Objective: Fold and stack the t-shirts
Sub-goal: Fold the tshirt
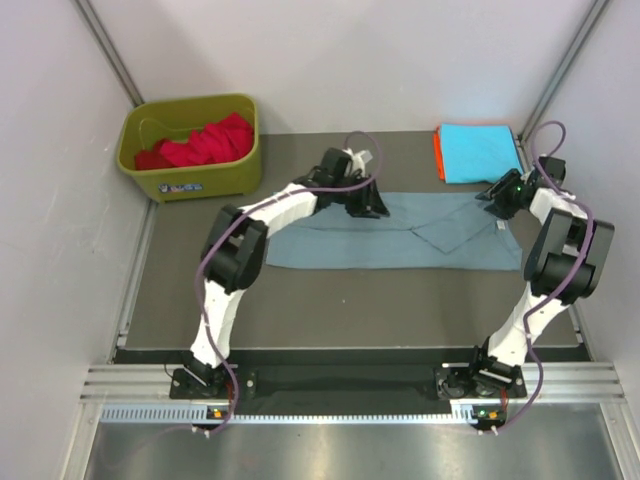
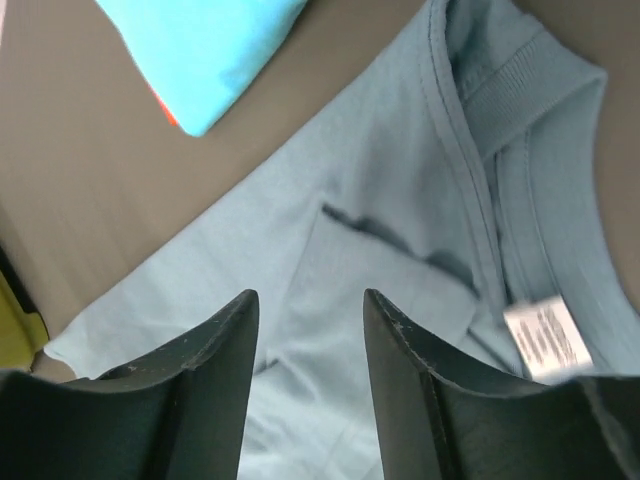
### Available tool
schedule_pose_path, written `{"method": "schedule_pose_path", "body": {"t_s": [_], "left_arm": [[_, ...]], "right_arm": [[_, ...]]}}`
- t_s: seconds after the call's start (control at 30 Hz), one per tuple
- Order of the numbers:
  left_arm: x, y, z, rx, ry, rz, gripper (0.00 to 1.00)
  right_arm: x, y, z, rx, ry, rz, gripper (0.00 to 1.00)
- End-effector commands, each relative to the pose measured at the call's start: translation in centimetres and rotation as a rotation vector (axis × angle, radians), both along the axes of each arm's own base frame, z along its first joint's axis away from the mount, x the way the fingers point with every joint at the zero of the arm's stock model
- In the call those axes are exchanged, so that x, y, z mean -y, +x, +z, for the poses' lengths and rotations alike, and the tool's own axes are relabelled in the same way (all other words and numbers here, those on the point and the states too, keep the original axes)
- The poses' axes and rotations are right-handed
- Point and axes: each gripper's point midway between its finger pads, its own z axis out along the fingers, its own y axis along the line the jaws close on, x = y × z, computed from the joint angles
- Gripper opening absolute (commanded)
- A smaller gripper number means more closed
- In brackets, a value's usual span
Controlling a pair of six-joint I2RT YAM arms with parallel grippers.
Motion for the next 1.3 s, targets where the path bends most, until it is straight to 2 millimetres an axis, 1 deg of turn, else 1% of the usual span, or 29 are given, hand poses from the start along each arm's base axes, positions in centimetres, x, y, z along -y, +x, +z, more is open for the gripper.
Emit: {"method": "schedule_pose_path", "body": {"t_s": [0.0,0.03,0.07,0.1,0.13,0.17,0.2,0.23,0.27,0.3,0.33,0.37,0.4,0.47,0.5,0.57,0.6,0.63,0.67,0.7,0.77,0.8,0.83,0.9,1.0,1.07,1.1,1.23,1.27], "left_arm": [[-6.4,0.3,4.0,0.080,0.065,0.024,0.45],[-8.7,1.1,3.9,0.090,0.080,0.050,0.45],[-10.0,1.0,5.0,0.106,0.071,0.065,0.45],[-11.7,0.5,3.5,0.071,0.090,0.079,0.45],[-13.9,1.4,3.2,0.062,0.092,0.116,0.45],[-14.8,1.2,3.4,0.053,0.076,0.115,0.44],[-15.9,0.8,2.3,0.020,0.084,0.120,0.43],[-17.3,1.2,1.7,-0.007,0.090,0.141,0.41],[-17.8,0.9,0.9,-0.039,0.100,0.140,0.40],[-18.3,0.9,0.4,-0.045,0.108,0.142,0.39],[-19.1,1.1,-0.1,-0.050,0.118,0.154,0.38],[-19.8,1.1,-0.8,-0.060,0.141,0.174,0.35],[-20.4,1.2,-1.2,-0.070,0.156,0.192,0.34],[-21.9,1.1,-2.4,-0.118,0.213,0.242,0.31],[-22.7,1.2,-3.0,-0.125,0.255,0.274,0.31],[-23.6,0.4,-3.7,-0.158,0.297,0.290,0.30],[-23.9,0.3,-3.8,-0.155,0.315,0.297,0.29],[-24.0,0.2,-3.5,-0.142,0.317,0.300,0.29],[-24.3,-0.2,-4.0,-0.152,0.331,0.304,0.29],[-24.6,-0.2,-4.1,-0.146,0.342,0.310,0.29],[-25.3,-0.3,-4.7,-0.155,0.372,0.323,0.29],[-25.7,-0.2,-4.9,-0.162,0.381,0.330,0.28],[-26.5,0.0,-5.3,-0.175,0.400,0.351,0.27],[-27.5,0.3,-5.4,-0.177,0.412,0.366,0.27],[-29.4,1.0,-5.9,-0.181,0.431,0.397,0.27],[-29.9,1.3,-6.8,-0.200,0.441,0.400,0.27],[-30.1,1.4,-7.5,-0.217,0.443,0.402,0.26],[-30.4,1.2,-9.1,-0.265,0.468,0.416,0.25],[-30.8,1.2,-9.4,-0.276,0.489,0.441,0.25]], "right_arm": [[0.7,-0.8,4.7,0.019,-0.085,-0.020,0.47],[0.3,-0.8,5.1,0.024,-0.086,-0.011,0.48],[-0.3,-0.8,6.0,0.043,-0.088,0.001,0.48],[-2.2,-0.7,6.5,0.051,-0.066,0.043,0.48],[-3.5,-0.6,6.8,0.058,-0.048,0.074,0.47],[-4.9,-0.6,7.3,0.073,-0.027,0.105,0.47],[-8.2,-0.7,7.8,0.083,0.017,0.174,0.47],[-9.9,-0.9,7.8,0.092,0.033,0.207,0.45],[-11.7,-1.1,8.3,0.108,0.056,0.232,0.43],[-15.3,-1.7,8.4,0.117,0.089,0.311,0.42],[-17.0,-2.1,7.9,0.121,0.106,0.338,0.39],[-18.6,-2.5,8.0,0.117,0.138,0.347,0.38],[-21.8,-3.5,7.9,0.113,0.170,0.419,0.37],[-24.1,-4.4,7.3,0.095,0.208,0.452,0.36],[-25.6,-5.1,7.0,0.081,0.220,0.485,0.36],[-27.2,-6.2,6.4,0.054,0.250,0.524,0.34],[-28.5,-7.0,6.0,0.038,0.252,0.554,0.33],[-29.1,-7.6,5.7,0.030,0.251,0.568,0.33],[-29.7,-8.0,5.6,0.032,0.249,0.585,0.33],[-30.9,-9.0,5.1,0.017,0.254,0.614,0.33],[-32.6,-10.2,4.5,0.003,0.270,0.660,0.33],[-33.1,-10.6,4.3,-0.006,0.274,0.671,0.33],[-33.5,-10.9,3.8,-0.022,0.279,0.681,0.33],[-34.8,-11.6,3.8,-0.031,0.296,0.718,0.33],[-35.7,-12.3,3.4,-0.051,0.297,0.752,0.33],[-35.9,-12.6,3.2,-0.060,0.293,0.761,0.33],[-35.8,-12.7,3.0,-0.067,0.287,0.762,0.33],[-35.4,-13.2,3.0,-0.082,0.266,0.764,0.33],[-35.3,-13.3,3.0,-0.086,0.261,0.762,0.33]]}}
